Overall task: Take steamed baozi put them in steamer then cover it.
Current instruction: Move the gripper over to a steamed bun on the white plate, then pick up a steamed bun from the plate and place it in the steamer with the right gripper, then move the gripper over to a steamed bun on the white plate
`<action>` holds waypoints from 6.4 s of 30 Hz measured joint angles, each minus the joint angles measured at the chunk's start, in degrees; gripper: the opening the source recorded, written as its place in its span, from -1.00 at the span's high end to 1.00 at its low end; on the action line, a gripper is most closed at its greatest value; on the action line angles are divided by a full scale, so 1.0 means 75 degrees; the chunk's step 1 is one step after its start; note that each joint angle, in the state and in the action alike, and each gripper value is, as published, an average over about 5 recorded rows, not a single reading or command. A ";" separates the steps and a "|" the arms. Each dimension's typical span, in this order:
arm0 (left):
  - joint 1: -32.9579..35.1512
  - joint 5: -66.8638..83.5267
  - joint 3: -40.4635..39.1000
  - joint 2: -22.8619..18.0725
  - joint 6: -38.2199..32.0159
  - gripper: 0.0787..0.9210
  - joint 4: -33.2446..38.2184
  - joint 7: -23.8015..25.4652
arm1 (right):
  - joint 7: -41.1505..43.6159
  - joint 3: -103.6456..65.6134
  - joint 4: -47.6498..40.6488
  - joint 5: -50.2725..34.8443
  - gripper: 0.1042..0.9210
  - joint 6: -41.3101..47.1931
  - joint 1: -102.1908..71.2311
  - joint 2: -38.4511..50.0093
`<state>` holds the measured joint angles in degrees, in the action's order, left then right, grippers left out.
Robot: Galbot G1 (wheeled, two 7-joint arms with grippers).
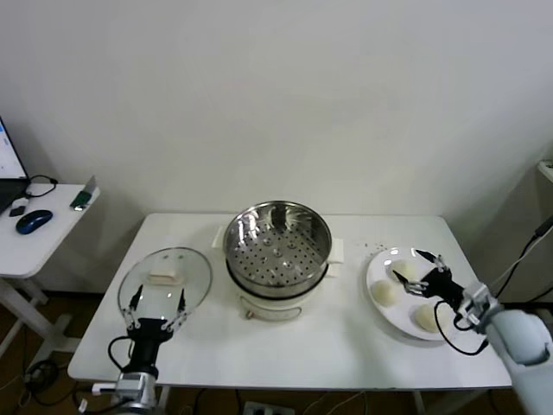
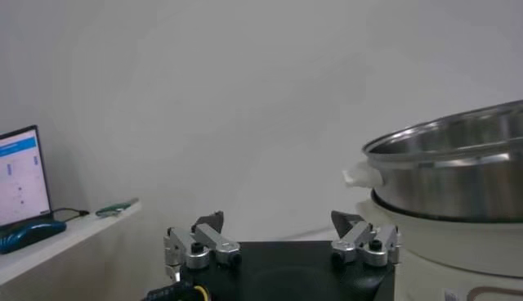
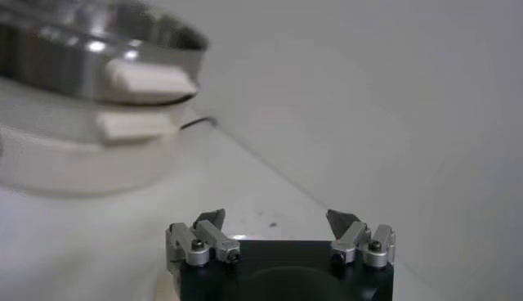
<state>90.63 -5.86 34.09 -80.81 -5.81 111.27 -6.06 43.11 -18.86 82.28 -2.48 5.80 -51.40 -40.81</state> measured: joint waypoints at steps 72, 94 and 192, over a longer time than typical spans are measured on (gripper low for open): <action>-0.0168 -0.0109 0.0124 0.0196 0.0450 -0.77 -0.0444 -0.0565 | 0.3111 0.8485 -0.6952 0.2259 -0.39 -0.1983 0.7665 -0.2365; -0.0033 0.0141 -0.0142 0.0123 0.0445 -0.77 -0.0401 -0.0646 | 0.3453 1.1172 -0.4758 0.1617 -0.39 -0.4133 1.0962 -0.3272; 0.0657 0.0250 -0.0068 0.0319 0.0570 -0.77 0.0371 -0.0670 | 0.2354 1.2368 -0.2094 -0.1615 -0.76 0.0148 0.9764 -0.0046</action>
<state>95.56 -3.99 33.57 -78.42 -1.54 114.05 -11.08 60.76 73.90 66.58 -14.60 6.91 21.83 -41.15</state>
